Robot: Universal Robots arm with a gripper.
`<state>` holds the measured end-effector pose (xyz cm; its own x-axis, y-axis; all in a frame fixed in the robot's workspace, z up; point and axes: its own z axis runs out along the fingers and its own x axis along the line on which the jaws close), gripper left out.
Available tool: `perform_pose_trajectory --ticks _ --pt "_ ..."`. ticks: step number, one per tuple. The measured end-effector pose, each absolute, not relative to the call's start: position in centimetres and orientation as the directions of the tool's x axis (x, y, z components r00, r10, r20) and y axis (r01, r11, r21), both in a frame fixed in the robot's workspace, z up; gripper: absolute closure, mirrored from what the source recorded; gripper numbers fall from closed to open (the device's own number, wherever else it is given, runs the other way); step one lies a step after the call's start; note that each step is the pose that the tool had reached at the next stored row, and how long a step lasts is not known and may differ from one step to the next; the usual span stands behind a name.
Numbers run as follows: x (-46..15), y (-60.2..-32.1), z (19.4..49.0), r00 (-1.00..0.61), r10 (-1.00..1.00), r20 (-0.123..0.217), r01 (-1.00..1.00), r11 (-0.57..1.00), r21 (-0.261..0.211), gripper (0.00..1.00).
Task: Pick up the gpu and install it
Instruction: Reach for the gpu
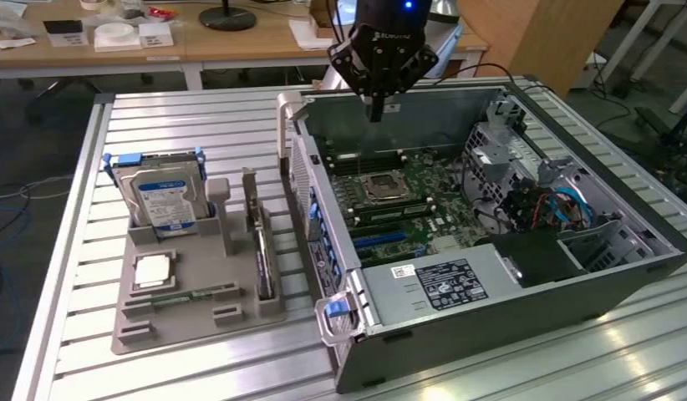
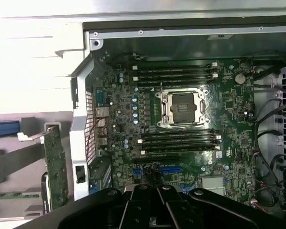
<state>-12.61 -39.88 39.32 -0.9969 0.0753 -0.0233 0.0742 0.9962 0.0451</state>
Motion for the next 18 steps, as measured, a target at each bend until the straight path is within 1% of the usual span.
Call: perform_pose_trajectory --ticks 18 --pt "-14.2 -39.9 39.3 -0.997 0.075 -0.023 0.074 0.996 0.045 0.89"
